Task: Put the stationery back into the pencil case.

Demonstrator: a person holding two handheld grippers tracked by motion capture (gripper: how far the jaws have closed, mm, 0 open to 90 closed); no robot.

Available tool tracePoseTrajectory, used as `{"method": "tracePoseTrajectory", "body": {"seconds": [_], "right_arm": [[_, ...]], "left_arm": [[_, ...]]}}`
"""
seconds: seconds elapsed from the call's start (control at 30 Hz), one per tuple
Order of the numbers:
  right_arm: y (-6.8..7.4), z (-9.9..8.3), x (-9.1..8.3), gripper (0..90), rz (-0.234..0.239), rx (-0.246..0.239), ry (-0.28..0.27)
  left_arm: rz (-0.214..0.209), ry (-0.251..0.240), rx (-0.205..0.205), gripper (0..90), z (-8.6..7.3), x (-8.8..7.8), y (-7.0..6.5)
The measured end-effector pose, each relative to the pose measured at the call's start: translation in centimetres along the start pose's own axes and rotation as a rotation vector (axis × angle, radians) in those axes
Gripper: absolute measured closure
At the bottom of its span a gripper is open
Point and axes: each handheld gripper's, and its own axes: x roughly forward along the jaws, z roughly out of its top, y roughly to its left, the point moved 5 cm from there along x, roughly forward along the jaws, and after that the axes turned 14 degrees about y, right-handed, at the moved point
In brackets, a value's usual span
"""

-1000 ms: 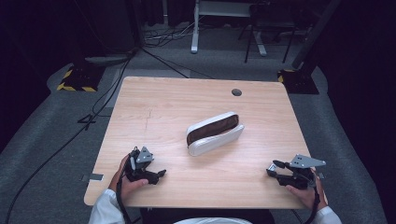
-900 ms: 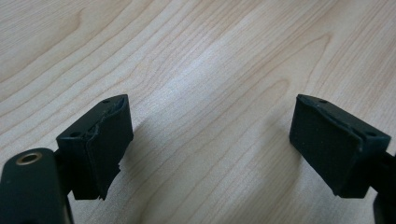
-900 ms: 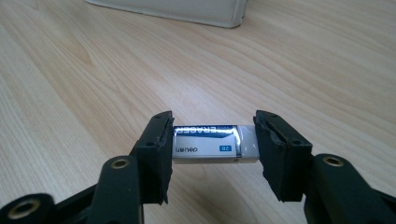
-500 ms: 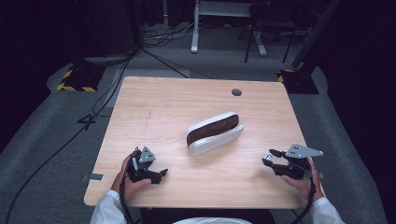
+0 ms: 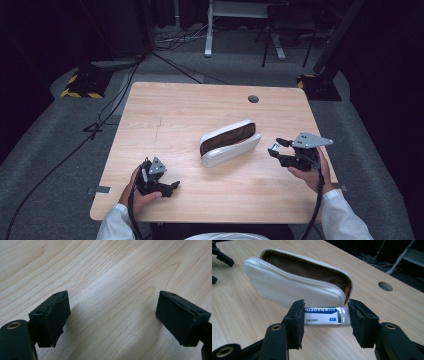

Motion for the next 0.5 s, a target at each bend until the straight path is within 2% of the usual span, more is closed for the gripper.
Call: {"method": "tracePoseTrajectory", "body": {"seconds": [0.23,0.5], "right_arm": [[-0.5,2.1,0.7,49.1,-0.025,-0.013,0.007],[-0.3,4.1,1.3,49.0,-0.021,-0.012,-0.007]], "left_arm": [[0.0,0.0,0.0,12.9,0.0,0.0,0.0],[0.0,0.0,0.0,12.9,0.0,0.0,0.0]]}}
